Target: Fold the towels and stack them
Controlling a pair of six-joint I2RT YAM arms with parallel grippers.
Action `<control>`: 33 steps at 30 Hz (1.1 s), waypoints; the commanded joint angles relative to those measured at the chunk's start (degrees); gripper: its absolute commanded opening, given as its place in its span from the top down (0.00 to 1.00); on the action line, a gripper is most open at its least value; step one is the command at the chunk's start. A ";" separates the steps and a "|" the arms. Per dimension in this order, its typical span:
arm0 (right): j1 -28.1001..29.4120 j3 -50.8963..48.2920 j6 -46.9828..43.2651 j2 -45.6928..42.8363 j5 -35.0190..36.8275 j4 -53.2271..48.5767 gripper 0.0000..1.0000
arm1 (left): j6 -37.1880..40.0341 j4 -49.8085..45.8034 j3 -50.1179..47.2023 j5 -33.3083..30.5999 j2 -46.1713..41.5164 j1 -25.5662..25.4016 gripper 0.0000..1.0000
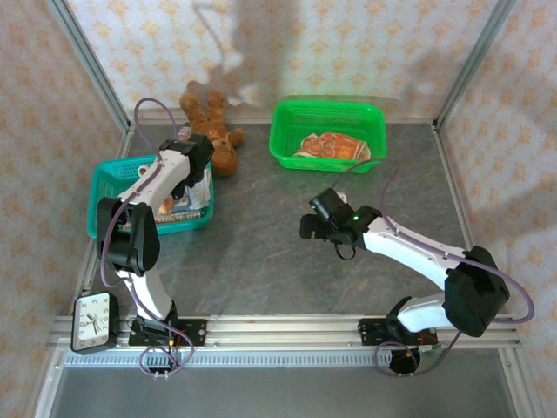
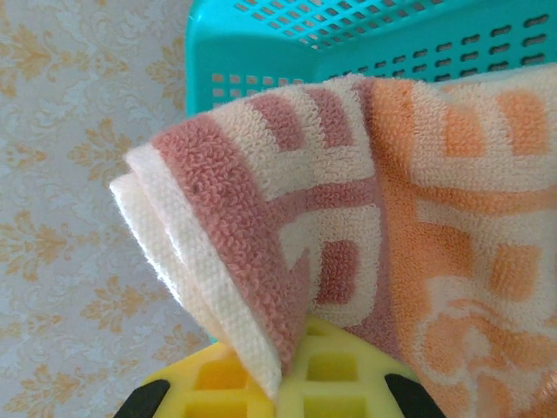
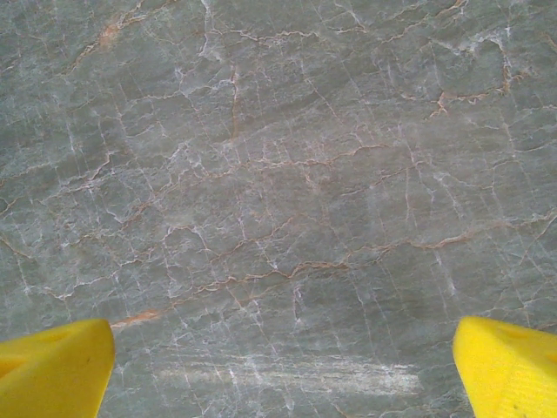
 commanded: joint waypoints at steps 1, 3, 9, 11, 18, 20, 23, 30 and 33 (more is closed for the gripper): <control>0.11 -0.57 0.50 -0.91 1.78 -0.84 0.01 | -0.79 -2.89 1.88 -4.38 0.56 0.55 1.00; 0.13 -0.79 0.69 -1.08 1.78 -0.84 0.01 | -0.75 -2.88 2.04 -4.68 0.68 0.53 1.00; 0.10 -0.70 0.73 -0.75 1.79 -0.67 0.01 | -0.62 -2.92 2.74 -3.25 0.84 0.54 1.00; 0.08 -0.57 0.79 -0.50 1.63 -0.67 0.01 | -0.67 -3.00 2.83 -3.21 0.76 0.53 1.00; 0.12 -0.12 0.69 -0.27 1.68 -0.67 0.01 | -0.48 -2.29 2.22 -4.72 1.27 0.62 1.00; 0.14 0.00 0.69 -0.24 1.74 -0.89 0.01 | -1.01 -2.80 2.47 -5.00 1.63 0.60 1.00; 0.08 -0.11 0.75 -0.22 1.70 -0.91 0.01 | -1.56 -3.68 2.96 -5.26 1.30 0.63 1.00; 0.11 -0.22 0.84 0.69 1.22 -0.36 0.01 | -2.40 -6.78 4.66 -1.57 -3.10 0.36 1.00; 0.12 0.02 0.95 1.25 0.70 0.03 0.01 | -2.10 -7.59 5.66 0.07 -5.12 -0.02 1.00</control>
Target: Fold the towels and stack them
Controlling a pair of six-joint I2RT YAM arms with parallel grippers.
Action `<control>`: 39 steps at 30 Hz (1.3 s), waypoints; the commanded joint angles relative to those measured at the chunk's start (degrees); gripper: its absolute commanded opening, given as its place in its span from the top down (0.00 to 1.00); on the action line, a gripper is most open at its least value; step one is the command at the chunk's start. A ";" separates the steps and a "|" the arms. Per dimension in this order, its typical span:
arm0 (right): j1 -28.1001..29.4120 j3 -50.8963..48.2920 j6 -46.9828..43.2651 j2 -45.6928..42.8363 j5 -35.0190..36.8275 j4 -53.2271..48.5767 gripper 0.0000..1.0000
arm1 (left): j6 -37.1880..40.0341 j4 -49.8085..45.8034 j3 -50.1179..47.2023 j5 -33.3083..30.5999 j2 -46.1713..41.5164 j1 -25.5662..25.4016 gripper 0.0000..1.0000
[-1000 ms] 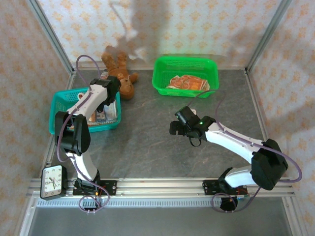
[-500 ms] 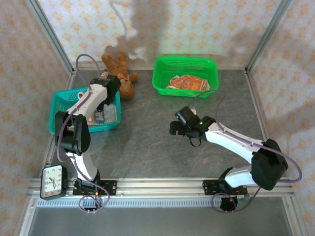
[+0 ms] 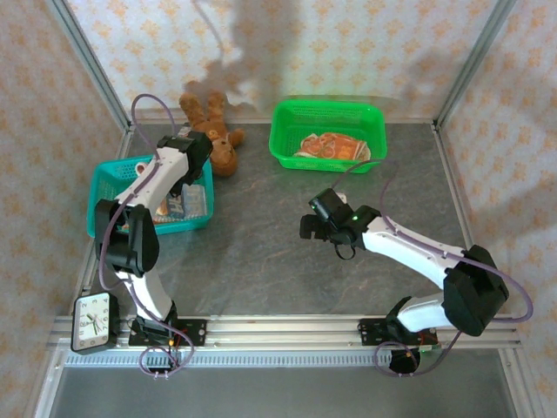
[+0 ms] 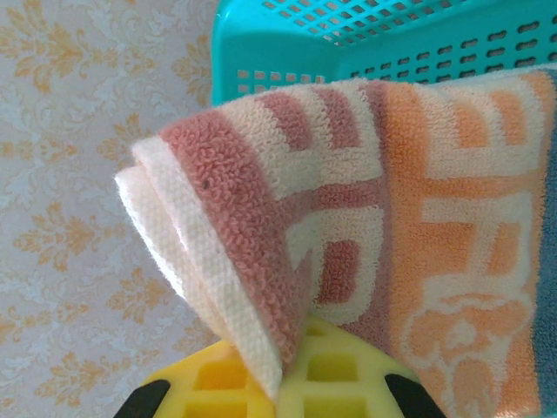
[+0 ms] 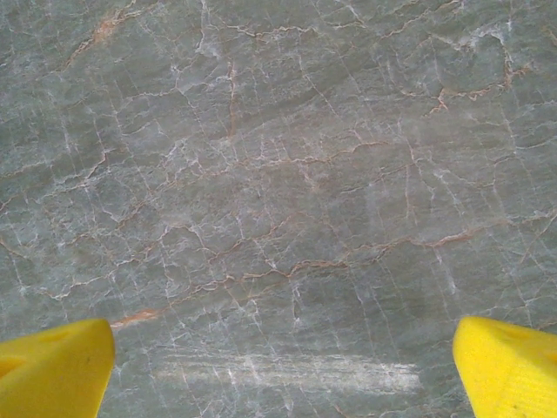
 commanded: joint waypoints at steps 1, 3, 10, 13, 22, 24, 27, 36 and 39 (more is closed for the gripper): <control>0.11 0.13 0.80 0.97 0.53 0.12 0.01 | -1.32 -3.58 3.22 0.58 -4.21 -0.14 1.00; 0.11 0.35 0.78 1.34 0.19 0.34 0.01 | -1.31 -4.08 3.91 1.08 -4.57 -0.35 1.00; 0.14 0.75 0.78 1.67 0.11 0.26 0.01 | -1.73 -5.15 4.08 1.07 -4.83 -0.67 1.00; 0.14 0.83 0.87 1.91 -0.05 0.43 0.01 | -0.68 -3.83 3.31 0.98 -5.55 -0.59 1.00; 0.08 2.09 0.52 2.18 -0.21 -0.27 0.01 | -0.26 -0.29 1.02 -0.32 -0.84 0.33 1.00; 0.12 1.96 0.50 1.76 0.00 -0.49 0.01 | -0.25 0.38 0.94 -1.68 0.77 0.62 1.00; 0.16 1.81 0.61 1.30 0.27 -0.79 0.01 | -0.08 1.44 1.18 -1.17 2.66 1.38 1.00; 0.08 4.83 0.13 0.03 2.58 -2.38 0.01 | -1.97 -1.29 3.75 -4.14 5.05 1.87 0.18; -0.05 7.47 -0.87 0.85 4.48 -2.50 0.01 | -2.51 -1.81 4.44 -1.39 3.35 1.79 0.14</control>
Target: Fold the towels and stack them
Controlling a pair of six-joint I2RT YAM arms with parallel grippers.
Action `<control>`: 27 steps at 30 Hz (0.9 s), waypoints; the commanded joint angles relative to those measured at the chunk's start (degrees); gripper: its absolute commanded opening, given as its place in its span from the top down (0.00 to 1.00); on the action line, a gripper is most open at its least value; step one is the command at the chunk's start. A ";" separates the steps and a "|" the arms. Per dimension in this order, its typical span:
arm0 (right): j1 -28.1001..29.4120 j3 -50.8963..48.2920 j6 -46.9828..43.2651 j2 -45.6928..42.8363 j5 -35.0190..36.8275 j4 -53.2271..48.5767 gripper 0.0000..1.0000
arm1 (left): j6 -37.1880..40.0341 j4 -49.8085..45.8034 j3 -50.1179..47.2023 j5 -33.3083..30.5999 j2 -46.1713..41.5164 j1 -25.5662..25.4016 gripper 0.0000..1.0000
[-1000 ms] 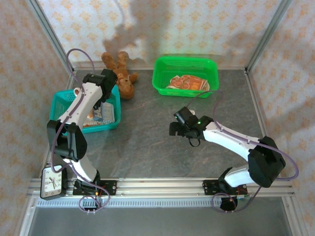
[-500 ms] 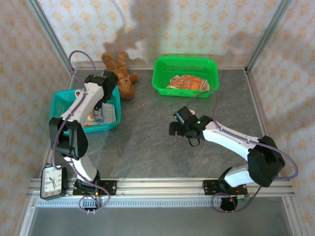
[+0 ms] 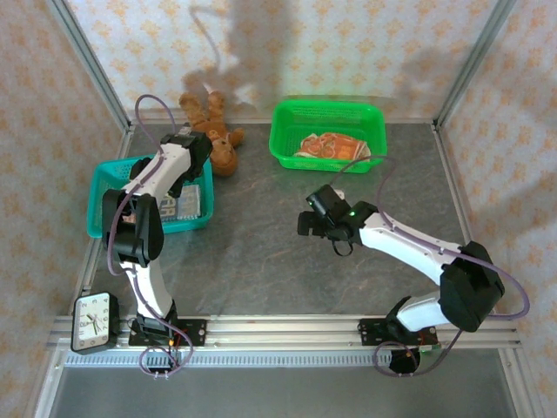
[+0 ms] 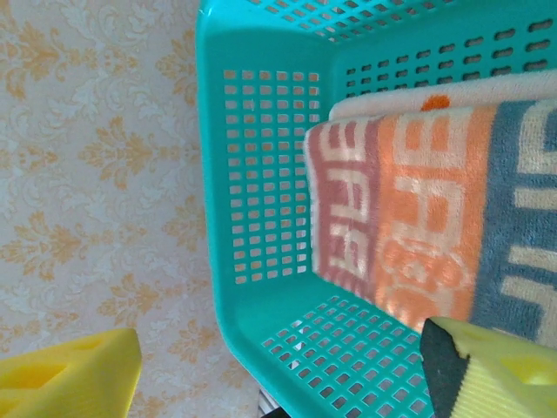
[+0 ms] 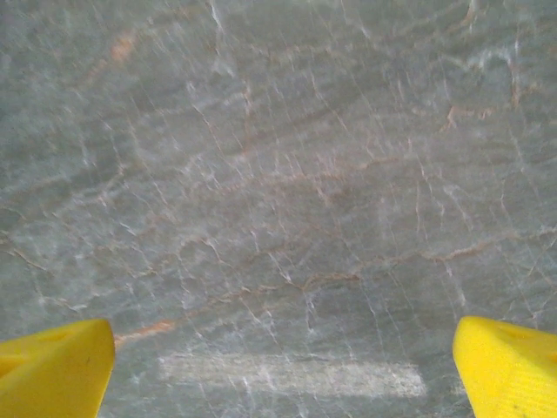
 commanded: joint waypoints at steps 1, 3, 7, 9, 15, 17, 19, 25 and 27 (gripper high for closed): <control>-0.29 4.83 -1.30 -0.50 4.87 -1.47 0.01 | -1.83 -2.33 2.52 0.90 -3.24 0.25 0.12; -1.53 7.86 -2.09 1.26 6.69 -1.75 0.01 | -2.96 -3.08 3.59 4.88 -4.96 -0.09 0.06; -6.07 16.10 -3.65 6.27 10.26 -1.76 0.01 | -5.07 -2.66 4.47 13.35 -10.07 -1.48 0.00; -8.72 22.41 -4.21 10.74 13.50 -2.66 0.01 | -6.42 -1.47 3.84 17.86 -13.06 -2.55 0.00; -15.99 42.13 -7.18 26.65 14.96 -5.27 0.00 | -9.46 4.66 -0.92 31.28 -21.72 -5.34 0.00; -18.28 49.37 -7.57 32.75 14.32 -7.05 0.02 | -10.79 6.11 -2.59 33.87 -24.04 -5.85 0.00; -20.36 57.11 -7.74 39.17 13.20 -10.00 0.03 | -11.72 6.88 -3.86 35.22 -25.99 -5.89 0.00; -23.20 79.00 -8.72 57.79 10.03 -17.99 0.04 | -12.09 4.47 -4.41 34.94 -28.30 -5.91 0.00; -23.47 81.58 -8.26 61.42 8.03 -17.62 0.05 | -12.92 3.88 -5.23 34.88 -28.77 -5.90 0.00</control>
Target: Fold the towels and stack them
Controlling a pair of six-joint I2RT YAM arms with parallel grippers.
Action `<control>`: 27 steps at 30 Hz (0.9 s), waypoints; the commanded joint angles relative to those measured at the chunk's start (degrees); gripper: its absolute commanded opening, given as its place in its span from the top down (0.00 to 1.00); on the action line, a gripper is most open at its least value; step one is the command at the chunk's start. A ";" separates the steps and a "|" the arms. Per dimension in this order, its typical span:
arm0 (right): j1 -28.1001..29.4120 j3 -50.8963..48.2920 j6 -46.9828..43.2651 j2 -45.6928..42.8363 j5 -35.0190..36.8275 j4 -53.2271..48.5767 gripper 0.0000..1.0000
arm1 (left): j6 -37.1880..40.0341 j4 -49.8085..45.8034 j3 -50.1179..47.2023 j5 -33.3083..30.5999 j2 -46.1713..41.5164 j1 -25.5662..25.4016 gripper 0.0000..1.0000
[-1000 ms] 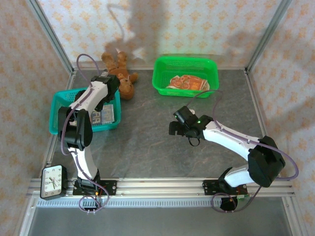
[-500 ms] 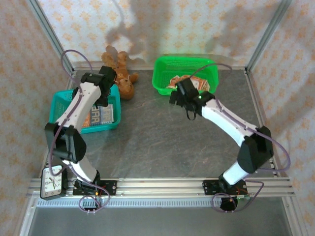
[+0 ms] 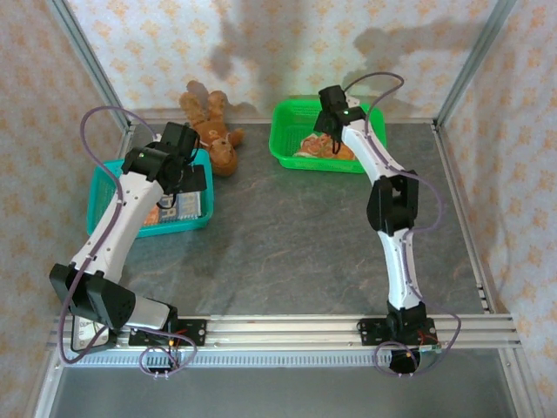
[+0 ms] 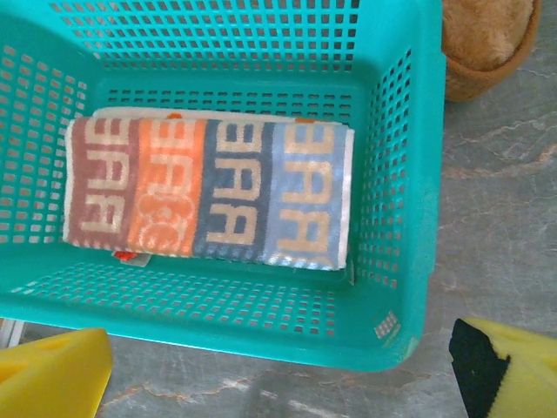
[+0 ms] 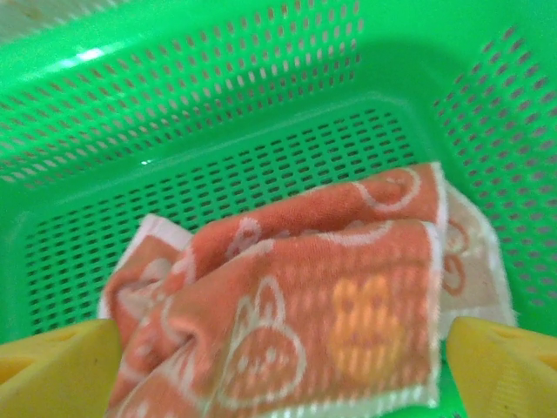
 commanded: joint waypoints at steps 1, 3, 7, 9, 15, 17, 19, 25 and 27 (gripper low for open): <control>0.26 4.55 -0.26 4.82 -2.87 -5.04 0.07 | -2.03 -1.40 -1.76 1.05 -1.90 -0.18 0.00; 0.29 4.89 0.14 6.51 -4.33 -4.13 0.11 | -2.45 -1.40 -3.04 0.93 -2.58 -0.10 0.00; 0.19 4.87 -0.14 7.71 -7.29 -2.54 0.45 | -2.68 -2.17 -3.28 0.51 -2.98 -0.10 0.00; 0.21 4.89 -0.61 6.94 -7.29 -2.63 0.77 | -2.65 -2.34 -3.00 0.11 -3.05 -0.15 0.00; 0.21 2.07 -2.64 -1.66 -5.62 -2.28 1.00 | -3.09 -1.38 -2.91 1.62 -3.25 -0.15 0.00; 0.28 -0.04 -3.33 -6.06 -5.48 -1.55 1.00 | -3.12 -0.62 -3.40 2.56 -3.68 -0.12 0.00; 0.48 -1.75 -3.76 -10.43 -5.10 -1.36 1.00 | -3.10 0.28 -3.87 3.24 -4.12 -0.19 0.00; 2.51 -6.85 -6.28 -23.94 -4.34 -1.56 1.00 | -3.07 1.90 -4.05 5.31 -5.07 -0.19 0.00; 3.96 -8.87 -7.19 -28.81 -3.88 -1.80 1.00 | -3.06 2.42 -4.10 6.08 -5.62 -0.19 0.00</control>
